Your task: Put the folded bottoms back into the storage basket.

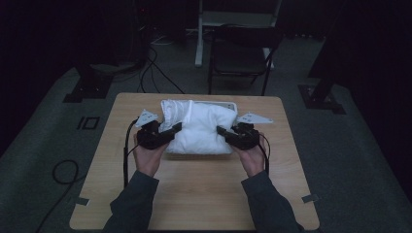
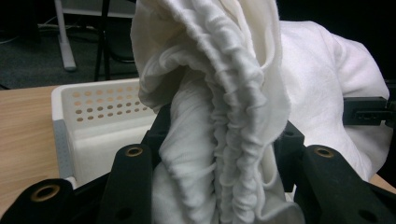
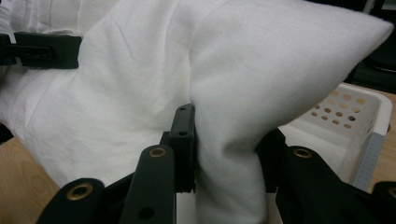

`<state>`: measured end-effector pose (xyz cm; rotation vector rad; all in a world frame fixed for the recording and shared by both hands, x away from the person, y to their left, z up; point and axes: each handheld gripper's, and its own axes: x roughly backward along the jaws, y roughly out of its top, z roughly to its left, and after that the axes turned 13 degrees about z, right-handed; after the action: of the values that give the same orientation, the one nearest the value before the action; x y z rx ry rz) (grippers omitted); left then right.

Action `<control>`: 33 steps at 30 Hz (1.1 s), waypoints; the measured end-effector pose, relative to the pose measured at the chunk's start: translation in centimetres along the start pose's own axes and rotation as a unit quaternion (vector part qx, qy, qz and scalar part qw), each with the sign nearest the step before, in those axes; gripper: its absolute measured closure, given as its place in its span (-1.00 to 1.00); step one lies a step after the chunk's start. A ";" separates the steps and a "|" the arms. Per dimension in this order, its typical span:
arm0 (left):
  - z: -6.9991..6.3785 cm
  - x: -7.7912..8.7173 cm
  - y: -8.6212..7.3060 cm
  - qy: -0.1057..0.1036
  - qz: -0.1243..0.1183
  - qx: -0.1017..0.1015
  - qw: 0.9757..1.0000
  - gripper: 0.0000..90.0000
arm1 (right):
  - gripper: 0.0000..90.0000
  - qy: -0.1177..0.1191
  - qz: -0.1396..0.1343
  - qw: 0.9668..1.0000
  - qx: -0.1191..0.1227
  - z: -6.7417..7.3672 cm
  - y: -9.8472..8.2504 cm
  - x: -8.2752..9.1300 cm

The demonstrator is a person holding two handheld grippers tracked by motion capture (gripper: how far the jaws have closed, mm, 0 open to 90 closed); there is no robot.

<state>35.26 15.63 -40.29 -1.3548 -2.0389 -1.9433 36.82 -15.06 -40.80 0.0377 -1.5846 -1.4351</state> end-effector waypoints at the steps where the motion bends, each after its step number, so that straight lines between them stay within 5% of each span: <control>1: 0.0 -0.1 0.1 0.000 -0.001 0.000 1.000 0.22 | 0.51 0.000 0.000 1.000 0.000 -0.1 0.1 0.0; 33: 1.0 -1.4 1.6 0.011 -0.005 0.004 1.000 0.22 | 0.51 -0.006 -0.004 1.000 -0.011 -1.5 1.6 -1.3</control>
<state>37.57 15.48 -39.97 -1.3182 -2.0441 -1.9439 39.33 -14.92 -40.59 0.0222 -1.5799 -1.4629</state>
